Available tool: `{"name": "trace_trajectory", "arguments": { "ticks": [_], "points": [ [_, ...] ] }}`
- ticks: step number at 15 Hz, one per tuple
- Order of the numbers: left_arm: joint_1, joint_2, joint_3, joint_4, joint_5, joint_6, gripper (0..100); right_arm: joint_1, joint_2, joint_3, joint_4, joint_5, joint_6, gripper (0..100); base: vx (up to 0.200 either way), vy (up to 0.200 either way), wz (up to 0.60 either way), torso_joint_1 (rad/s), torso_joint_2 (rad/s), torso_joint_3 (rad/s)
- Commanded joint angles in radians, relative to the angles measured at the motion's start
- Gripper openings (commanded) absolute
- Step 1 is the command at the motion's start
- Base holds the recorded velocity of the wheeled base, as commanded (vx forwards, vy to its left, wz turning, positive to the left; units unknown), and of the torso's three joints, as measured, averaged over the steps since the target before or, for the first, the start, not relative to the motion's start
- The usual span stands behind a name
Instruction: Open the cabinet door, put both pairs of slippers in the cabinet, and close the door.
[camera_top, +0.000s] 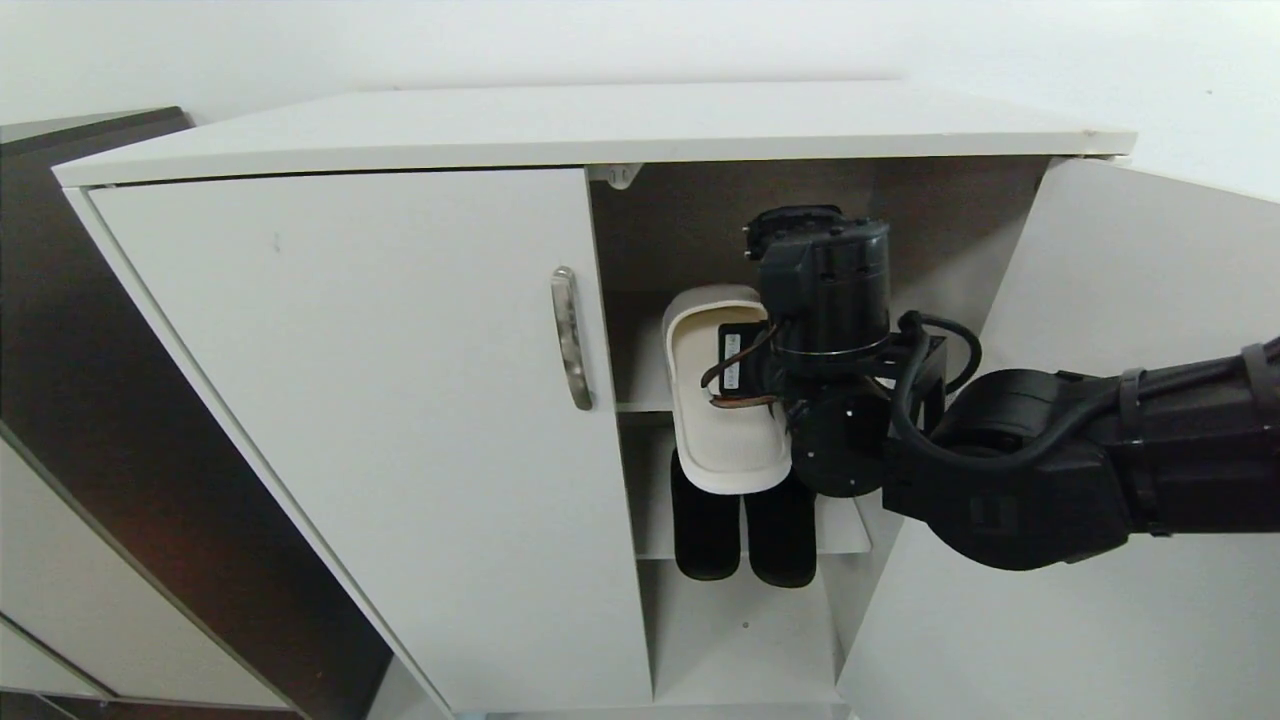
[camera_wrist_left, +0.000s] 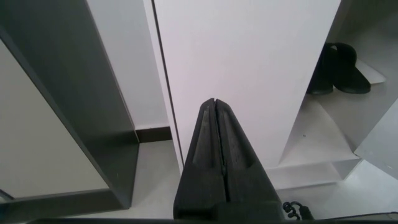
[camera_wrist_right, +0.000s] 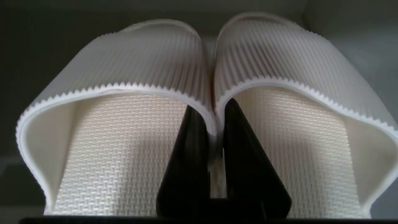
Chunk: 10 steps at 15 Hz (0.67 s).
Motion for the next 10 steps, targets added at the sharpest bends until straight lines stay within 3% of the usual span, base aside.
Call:
{"name": "trace_trajectory", "arguments": {
  "ticks": [1, 6, 10],
  "points": [
    [0.000, 0.000, 0.000, 0.000, 0.000, -0.001, 0, -0.020, 0.034, -0.037, 0.001, 0.001, 0.000, 0, 0.000, 0.000, 0.00, 0.000, 0.00, 0.000],
    [0.000, 0.000, 0.000, -0.002, 0.000, -0.002, 0, -0.058, 0.083, -0.104, 0.002, 0.016, 0.000, 0, 0.000, 0.000, 0.00, 0.000, 0.00, 0.000],
    [0.000, 0.000, 0.000, -0.002, 0.000, -0.004, 0, -0.078, 0.131, -0.187, 0.030, 0.090, -0.004, 0, 0.000, 0.000, 0.00, 0.000, 0.00, 0.000]
  ]
}}
